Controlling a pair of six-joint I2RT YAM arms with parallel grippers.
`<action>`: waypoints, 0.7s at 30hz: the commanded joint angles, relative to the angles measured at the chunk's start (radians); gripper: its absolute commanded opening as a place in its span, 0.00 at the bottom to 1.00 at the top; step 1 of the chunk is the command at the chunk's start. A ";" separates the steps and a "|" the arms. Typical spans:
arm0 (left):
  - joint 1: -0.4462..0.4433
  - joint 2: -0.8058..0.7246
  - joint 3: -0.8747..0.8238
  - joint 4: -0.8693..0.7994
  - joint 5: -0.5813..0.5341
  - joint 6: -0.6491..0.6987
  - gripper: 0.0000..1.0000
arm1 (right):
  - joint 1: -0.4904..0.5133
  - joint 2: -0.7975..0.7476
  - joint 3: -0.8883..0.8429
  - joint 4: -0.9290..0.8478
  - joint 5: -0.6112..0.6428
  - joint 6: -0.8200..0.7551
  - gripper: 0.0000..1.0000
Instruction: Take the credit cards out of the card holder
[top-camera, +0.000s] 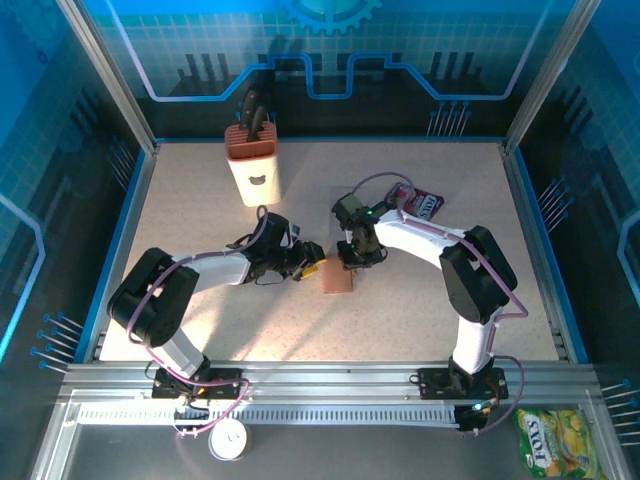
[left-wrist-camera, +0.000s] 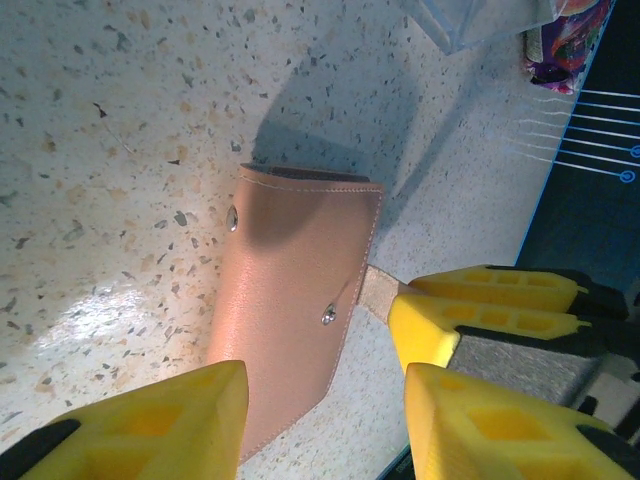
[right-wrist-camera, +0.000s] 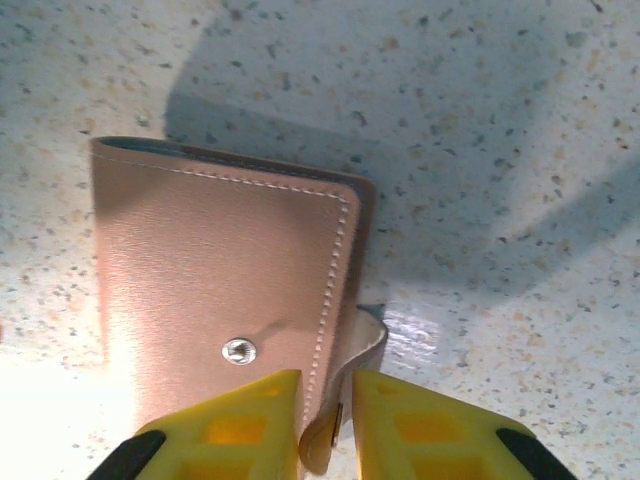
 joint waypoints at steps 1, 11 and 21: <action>-0.010 0.003 0.027 -0.029 -0.003 0.010 0.46 | -0.022 -0.032 -0.027 -0.025 0.016 -0.015 0.22; -0.009 0.006 0.028 -0.036 -0.011 0.013 0.46 | -0.047 -0.019 -0.085 0.047 -0.049 -0.006 0.22; -0.010 0.017 0.030 -0.035 -0.022 0.012 0.46 | -0.075 -0.013 -0.144 0.145 -0.127 0.003 0.19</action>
